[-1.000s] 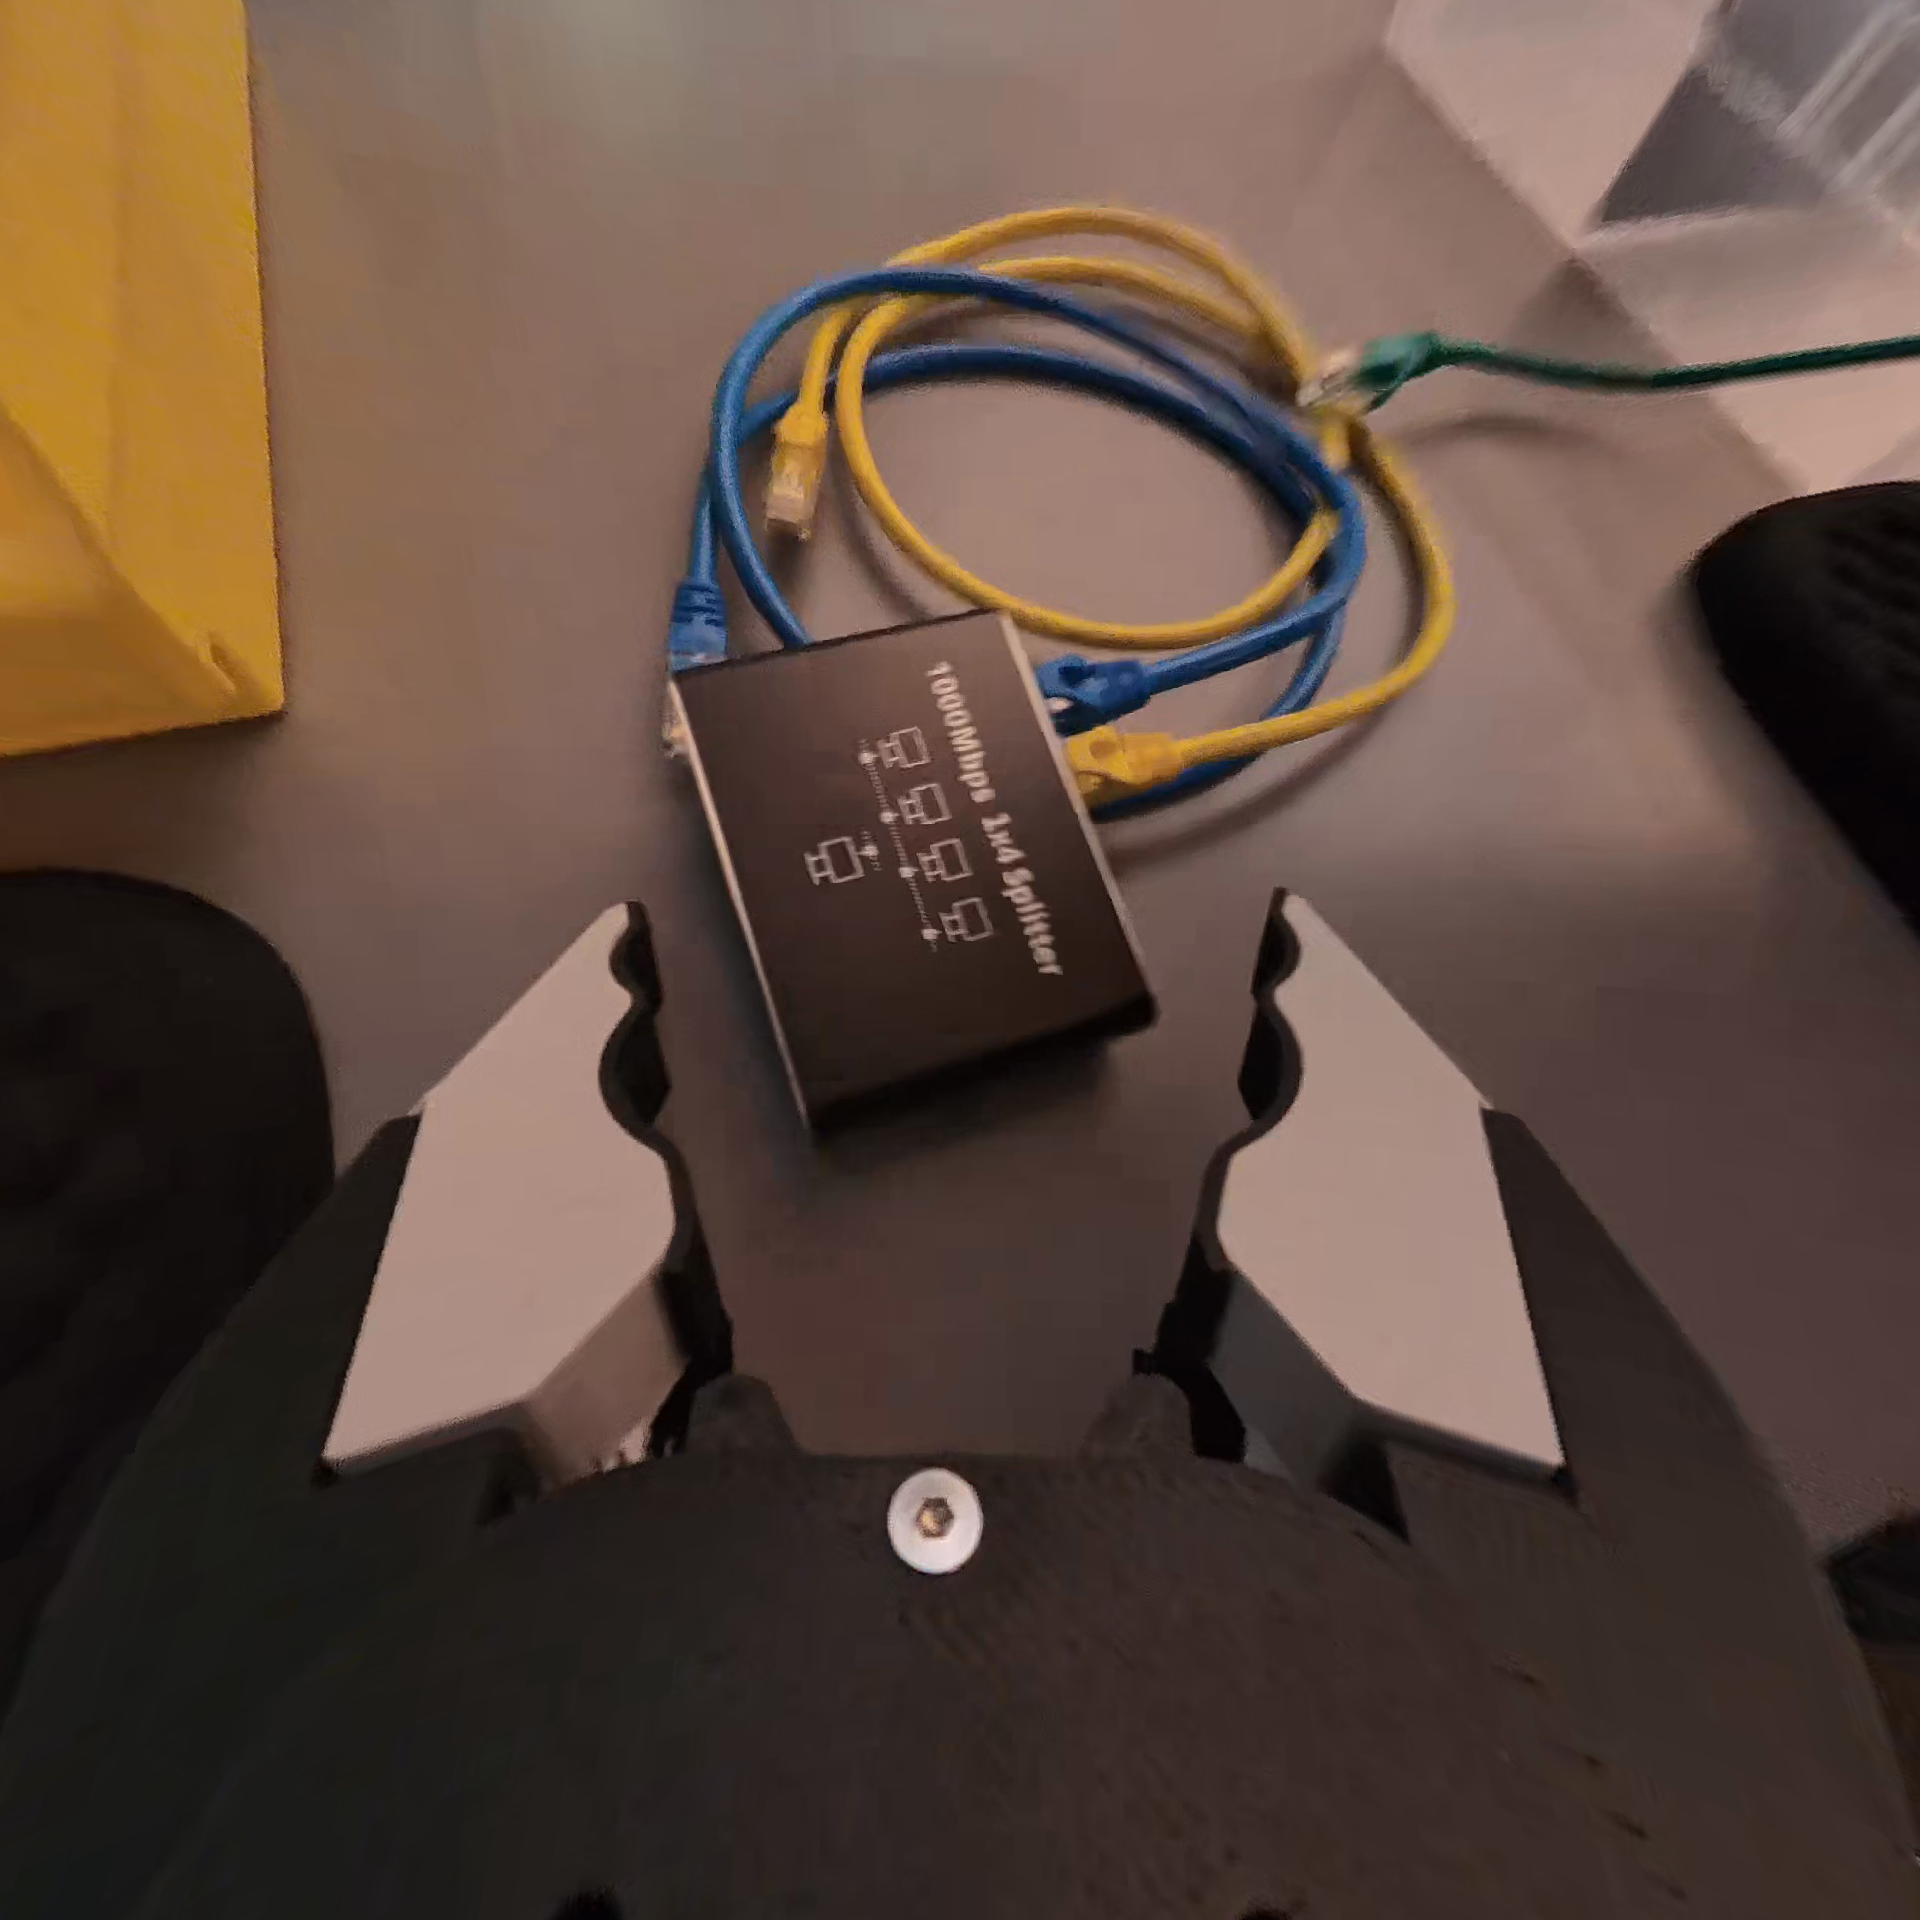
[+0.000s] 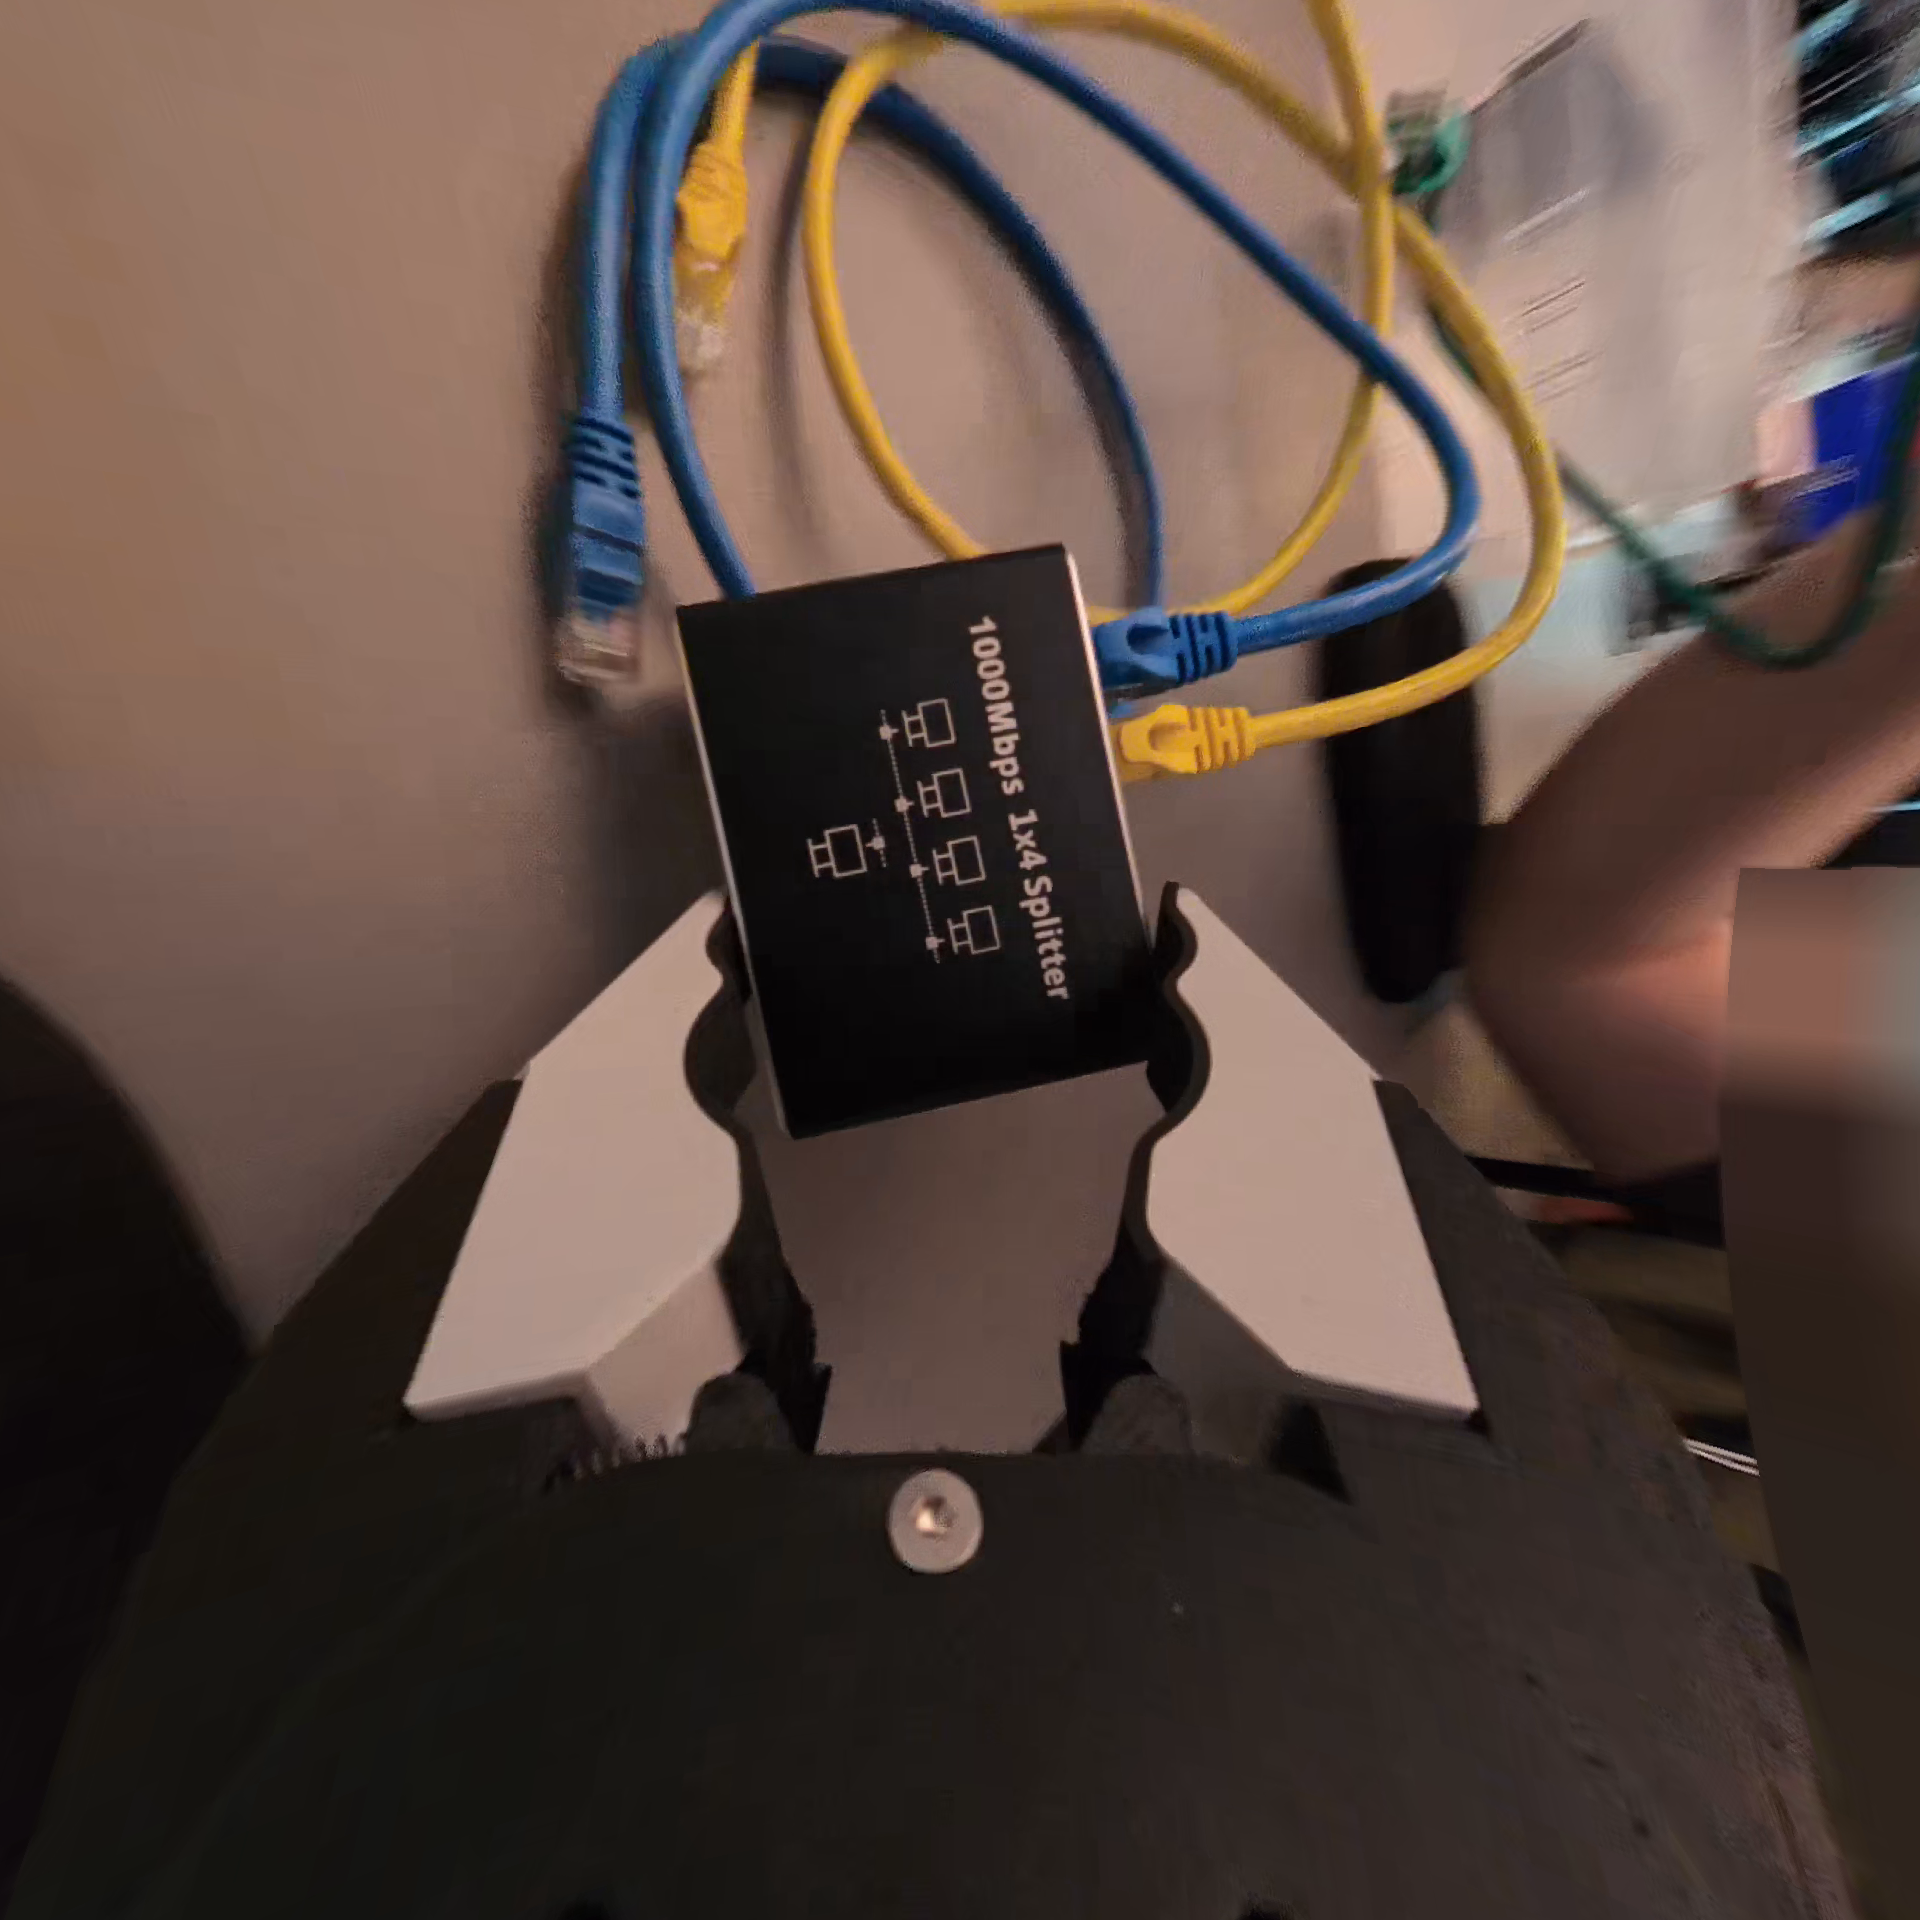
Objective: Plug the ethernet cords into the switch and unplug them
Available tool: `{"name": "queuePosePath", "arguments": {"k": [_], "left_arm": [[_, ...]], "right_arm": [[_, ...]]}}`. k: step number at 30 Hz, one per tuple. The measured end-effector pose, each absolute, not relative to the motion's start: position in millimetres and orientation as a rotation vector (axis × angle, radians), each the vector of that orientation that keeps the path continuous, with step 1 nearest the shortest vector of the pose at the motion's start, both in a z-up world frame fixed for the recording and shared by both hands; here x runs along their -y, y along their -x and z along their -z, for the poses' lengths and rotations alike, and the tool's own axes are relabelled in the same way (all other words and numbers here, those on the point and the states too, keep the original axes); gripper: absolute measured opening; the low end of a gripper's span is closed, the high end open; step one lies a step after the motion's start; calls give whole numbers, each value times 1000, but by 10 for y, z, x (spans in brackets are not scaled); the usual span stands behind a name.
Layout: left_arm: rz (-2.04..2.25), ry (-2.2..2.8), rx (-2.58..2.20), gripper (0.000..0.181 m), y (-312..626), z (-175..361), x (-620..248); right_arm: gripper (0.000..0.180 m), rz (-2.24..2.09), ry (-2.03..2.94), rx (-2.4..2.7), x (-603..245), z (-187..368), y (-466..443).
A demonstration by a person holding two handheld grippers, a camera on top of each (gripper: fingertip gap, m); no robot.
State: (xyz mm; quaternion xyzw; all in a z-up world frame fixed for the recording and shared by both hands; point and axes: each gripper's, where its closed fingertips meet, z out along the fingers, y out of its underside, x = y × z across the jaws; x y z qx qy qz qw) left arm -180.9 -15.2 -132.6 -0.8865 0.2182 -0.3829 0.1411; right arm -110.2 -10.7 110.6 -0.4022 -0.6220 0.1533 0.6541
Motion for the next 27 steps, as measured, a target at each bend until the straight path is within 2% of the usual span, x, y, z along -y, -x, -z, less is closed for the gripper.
{"name": "queuePosePath", "arguments": {"k": [4,11,12,13,20,27], "left_arm": [[1549,2449,-476,76,1659,1211,289],[1897,2285,-355,76,1562,1041,378],[1953,2245,-327,80,1557,985,379],[2001,2203,-307,76,1559,929,381],[2214,1960,-199,76,1631,588,309],[2277,1867,-97,75,1705,547,193]], "right_arm": [[4,-348,958,1446,195,-1096,1205],[5,-304,1153,1505,259,-948,1362],[4,-303,1178,1493,249,-951,1369],[4,-309,1194,1478,250,-965,1378],[4,-499,1137,1490,714,-1171,1535],[5,-622,1295,1638,819,-796,1697]]}}
